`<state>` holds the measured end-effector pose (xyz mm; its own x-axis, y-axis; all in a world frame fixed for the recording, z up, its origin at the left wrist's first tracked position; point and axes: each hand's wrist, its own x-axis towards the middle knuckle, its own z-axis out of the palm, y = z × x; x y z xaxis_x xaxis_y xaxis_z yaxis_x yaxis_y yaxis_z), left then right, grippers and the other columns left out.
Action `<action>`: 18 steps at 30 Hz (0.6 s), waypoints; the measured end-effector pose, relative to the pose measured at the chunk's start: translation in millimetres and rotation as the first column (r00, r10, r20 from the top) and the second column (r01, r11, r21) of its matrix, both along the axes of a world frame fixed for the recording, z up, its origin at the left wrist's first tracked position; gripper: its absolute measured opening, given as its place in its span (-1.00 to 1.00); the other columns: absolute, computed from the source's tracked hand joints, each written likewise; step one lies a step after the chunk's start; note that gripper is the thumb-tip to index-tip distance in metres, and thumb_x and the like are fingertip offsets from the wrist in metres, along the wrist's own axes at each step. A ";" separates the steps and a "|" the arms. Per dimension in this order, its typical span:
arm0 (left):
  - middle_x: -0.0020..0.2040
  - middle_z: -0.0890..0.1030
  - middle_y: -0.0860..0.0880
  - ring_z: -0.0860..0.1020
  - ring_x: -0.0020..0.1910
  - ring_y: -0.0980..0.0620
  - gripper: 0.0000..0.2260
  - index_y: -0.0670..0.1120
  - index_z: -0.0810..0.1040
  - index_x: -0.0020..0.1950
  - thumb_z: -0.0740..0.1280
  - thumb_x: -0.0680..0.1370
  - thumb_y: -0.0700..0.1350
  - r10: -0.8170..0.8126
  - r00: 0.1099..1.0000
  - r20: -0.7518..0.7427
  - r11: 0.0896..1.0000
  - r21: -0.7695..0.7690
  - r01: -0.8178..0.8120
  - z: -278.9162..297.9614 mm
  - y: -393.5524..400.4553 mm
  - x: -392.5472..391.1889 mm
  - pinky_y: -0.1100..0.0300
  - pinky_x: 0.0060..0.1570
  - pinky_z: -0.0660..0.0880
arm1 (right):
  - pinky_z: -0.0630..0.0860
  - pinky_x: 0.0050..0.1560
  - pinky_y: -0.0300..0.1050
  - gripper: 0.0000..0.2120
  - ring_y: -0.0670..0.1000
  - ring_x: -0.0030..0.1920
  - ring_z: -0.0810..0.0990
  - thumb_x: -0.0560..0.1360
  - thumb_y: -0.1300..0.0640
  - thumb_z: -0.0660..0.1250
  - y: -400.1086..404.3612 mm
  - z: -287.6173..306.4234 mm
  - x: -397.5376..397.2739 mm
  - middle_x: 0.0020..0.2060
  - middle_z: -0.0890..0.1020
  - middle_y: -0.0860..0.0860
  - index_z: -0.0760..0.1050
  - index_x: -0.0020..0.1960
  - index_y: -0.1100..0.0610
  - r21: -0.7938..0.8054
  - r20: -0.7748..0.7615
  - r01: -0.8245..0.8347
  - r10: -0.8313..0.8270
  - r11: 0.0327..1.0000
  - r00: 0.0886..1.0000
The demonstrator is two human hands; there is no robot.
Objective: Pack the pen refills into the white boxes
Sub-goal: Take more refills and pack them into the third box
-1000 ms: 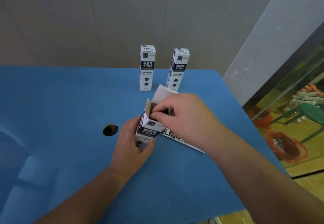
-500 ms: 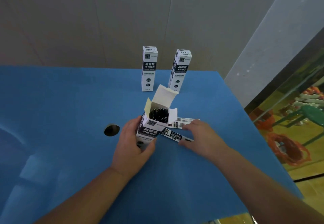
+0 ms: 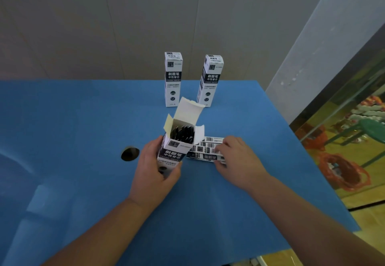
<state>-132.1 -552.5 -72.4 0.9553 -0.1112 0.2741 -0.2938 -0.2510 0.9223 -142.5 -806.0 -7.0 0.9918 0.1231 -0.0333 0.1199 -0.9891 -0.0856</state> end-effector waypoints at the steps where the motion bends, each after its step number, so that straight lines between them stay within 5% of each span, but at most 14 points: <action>1: 0.24 0.55 -0.05 0.59 0.23 -0.14 -0.43 0.09 0.40 0.46 0.48 0.48 0.06 0.004 1.000 0.000 1.000 0.001 -0.004 0.4 -0.2 -0.2 -0.31 0.16 0.59 | 0.44 0.27 -0.05 -0.66 0.08 0.23 0.46 0.56 -0.04 0.30 -0.8 -0.5 -0.9 0.16 0.51 0.00 0.54 0.29 0.03 0.013 -0.021 0.001 -0.001 1.000 1.000; 4: 0.26 0.54 -0.03 0.59 0.25 -0.12 -0.40 0.13 0.38 0.48 0.48 0.47 0.08 0.013 1.000 -0.007 1.000 -0.003 -0.013 0.5 -0.8 -1.1 -0.27 0.18 0.60 | 0.45 0.29 0.00 -0.67 0.08 0.26 0.48 0.62 -0.01 0.25 -4.2 -0.9 0.3 0.19 0.53 0.02 0.51 0.34 0.05 0.022 -0.147 -0.003 0.006 1.000 0.989; 9: 0.26 0.55 -0.05 0.58 0.25 -0.15 -0.41 0.04 0.39 0.48 0.48 0.48 0.05 0.001 1.000 -0.021 1.000 0.005 -0.001 0.0 0.2 0.5 -0.29 0.17 0.60 | 0.54 0.05 0.00 -0.75 0.10 0.12 0.55 0.64 0.08 0.13 -4.1 3.9 5.5 0.02 0.55 0.02 0.57 0.12 0.08 -0.041 -0.156 -0.033 0.026 0.999 0.987; 14: 0.26 0.55 -0.05 0.59 0.25 -0.13 -0.42 0.06 0.40 0.47 0.49 0.48 0.03 0.002 1.000 -0.019 1.000 0.001 -0.002 -0.4 0.4 0.6 -0.28 0.16 0.61 | 0.46 0.23 -0.01 -0.69 0.09 0.22 0.44 0.53 0.04 0.30 -6.4 4.1 1.8 0.16 0.49 0.03 0.49 0.25 0.08 -0.042 -0.082 -0.047 0.044 0.998 0.996; 18: 0.25 0.55 -0.02 0.59 0.23 -0.12 -0.42 0.12 0.39 0.47 0.48 0.48 0.05 0.006 1.000 -0.007 1.000 -0.009 -0.006 -1.2 -0.3 0.1 -0.28 0.15 0.61 | 0.45 0.19 -0.03 -0.74 0.10 0.20 0.50 0.56 0.13 0.23 -4.9 4.3 1.2 0.15 0.55 0.03 0.49 0.24 0.10 -0.065 -0.102 -0.025 0.018 0.998 0.995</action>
